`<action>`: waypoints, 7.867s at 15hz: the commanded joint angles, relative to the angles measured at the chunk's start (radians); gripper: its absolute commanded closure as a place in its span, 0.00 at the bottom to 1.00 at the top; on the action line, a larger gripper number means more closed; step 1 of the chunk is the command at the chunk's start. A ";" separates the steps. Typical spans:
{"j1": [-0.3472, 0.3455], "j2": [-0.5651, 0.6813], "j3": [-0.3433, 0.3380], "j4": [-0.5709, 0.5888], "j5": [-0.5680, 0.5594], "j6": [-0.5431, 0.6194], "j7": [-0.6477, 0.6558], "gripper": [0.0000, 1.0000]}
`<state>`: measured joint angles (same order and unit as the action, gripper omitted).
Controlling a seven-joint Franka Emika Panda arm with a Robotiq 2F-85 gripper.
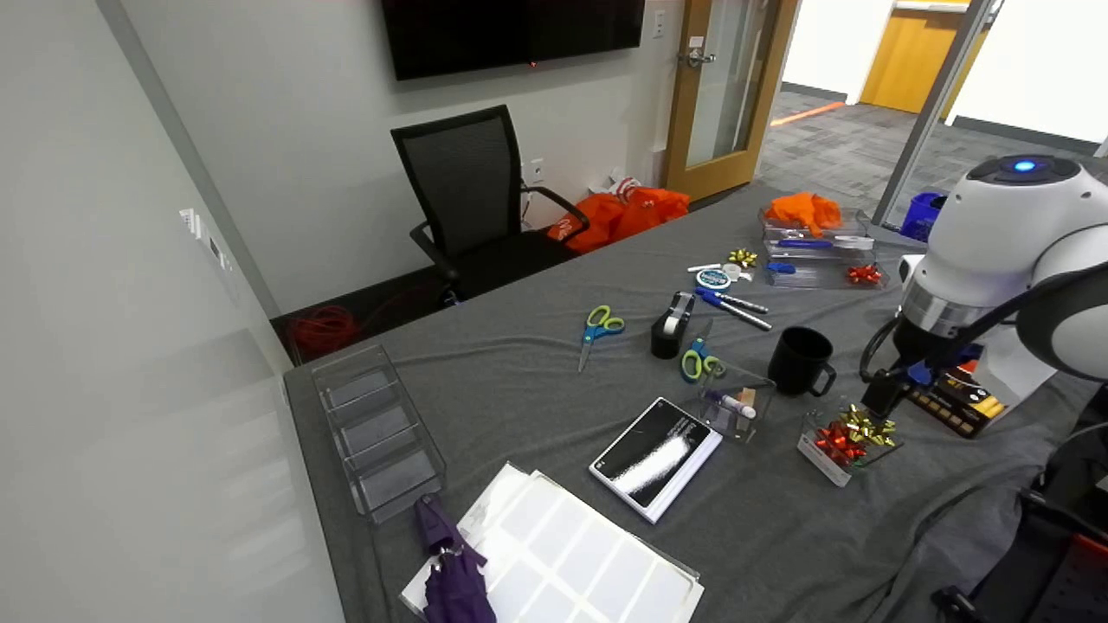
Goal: Take the bow out of the plastic container and put it into another container on the right
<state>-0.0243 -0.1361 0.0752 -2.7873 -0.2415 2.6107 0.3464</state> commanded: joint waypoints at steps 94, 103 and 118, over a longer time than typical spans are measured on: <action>0.018 0.211 -0.038 0.105 0.026 -0.006 0.568 0.34; 0.069 0.291 -0.090 0.141 -0.009 0.011 0.644 0.97; 0.087 0.171 -0.056 0.104 0.198 -0.005 0.438 1.00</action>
<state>0.0593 0.1031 0.0026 -2.6588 -0.1188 2.6265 0.8635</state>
